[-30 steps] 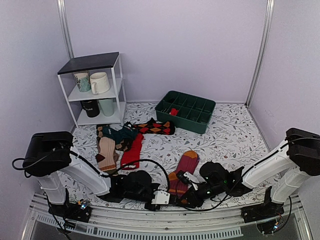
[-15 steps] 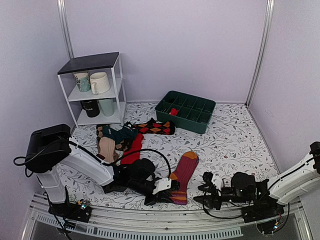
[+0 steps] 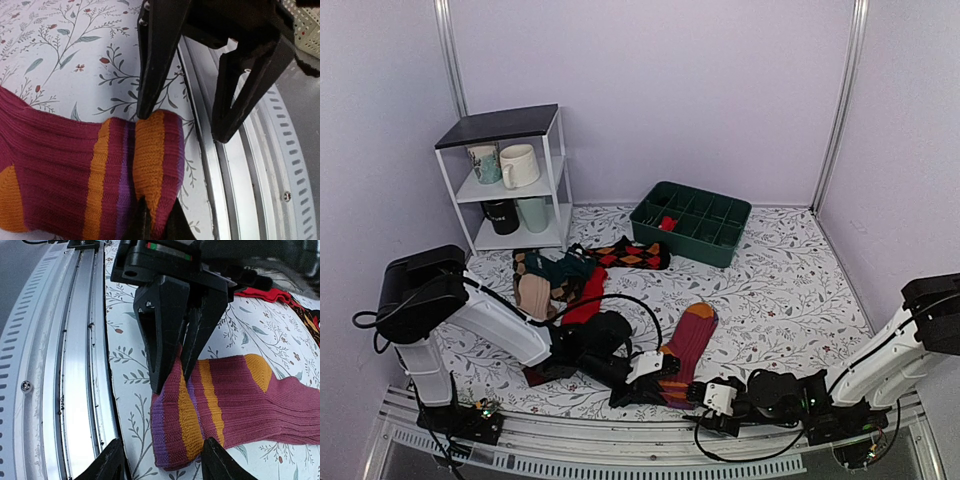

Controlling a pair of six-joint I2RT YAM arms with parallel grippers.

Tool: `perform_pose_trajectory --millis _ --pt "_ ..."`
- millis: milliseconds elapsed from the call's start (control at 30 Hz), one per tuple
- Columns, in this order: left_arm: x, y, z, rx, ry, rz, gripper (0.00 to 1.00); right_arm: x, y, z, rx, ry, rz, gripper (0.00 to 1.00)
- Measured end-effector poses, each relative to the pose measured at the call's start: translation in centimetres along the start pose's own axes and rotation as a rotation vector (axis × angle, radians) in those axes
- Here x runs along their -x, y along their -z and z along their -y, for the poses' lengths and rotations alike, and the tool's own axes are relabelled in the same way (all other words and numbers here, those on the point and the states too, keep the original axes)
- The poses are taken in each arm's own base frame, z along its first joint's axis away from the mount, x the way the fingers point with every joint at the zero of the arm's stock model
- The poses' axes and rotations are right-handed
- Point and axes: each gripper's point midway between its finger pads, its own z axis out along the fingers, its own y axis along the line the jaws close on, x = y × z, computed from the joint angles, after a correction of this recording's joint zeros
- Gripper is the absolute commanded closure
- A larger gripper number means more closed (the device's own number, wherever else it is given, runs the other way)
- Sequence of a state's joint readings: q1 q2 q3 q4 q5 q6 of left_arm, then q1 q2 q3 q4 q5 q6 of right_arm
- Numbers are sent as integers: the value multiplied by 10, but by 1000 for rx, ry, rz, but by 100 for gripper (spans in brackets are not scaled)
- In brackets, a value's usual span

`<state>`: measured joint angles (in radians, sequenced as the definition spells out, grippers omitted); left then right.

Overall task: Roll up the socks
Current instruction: Roll a pair of socks at the center of the board.

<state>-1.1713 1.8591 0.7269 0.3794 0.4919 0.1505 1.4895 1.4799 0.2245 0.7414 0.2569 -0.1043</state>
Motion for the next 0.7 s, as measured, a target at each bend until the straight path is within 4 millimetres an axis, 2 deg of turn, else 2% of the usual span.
perform_pose_trajectory --millis 200,333,367,400,433,467,533,667,700 --pt "0 0 0 -1 3 0 100 -6 -7 -1 -8 32 -34 49" --pt "0 0 0 -2 3 0 100 -8 -12 -1 -13 43 -51 56" --pt "0 0 0 -3 3 0 100 -9 -14 -1 -13 46 -57 59" --pt "0 0 0 -4 3 1 100 -10 -15 -2 -13 46 -66 67" --pt "0 0 0 -4 4 1 100 -11 -17 -2 -14 45 -74 82" --pt "0 0 0 -6 4 1 100 -12 -19 -1 -15 47 -82 90" --pt "0 0 0 -7 5 1 100 -14 -22 0 -22 26 -99 95" --pt "-1 1 -1 -6 11 1 79 -13 -24 0 -29 -31 -119 96" --pt "-1 1 -2 0 8 1 68 -13 -25 0 -29 -47 -124 96"
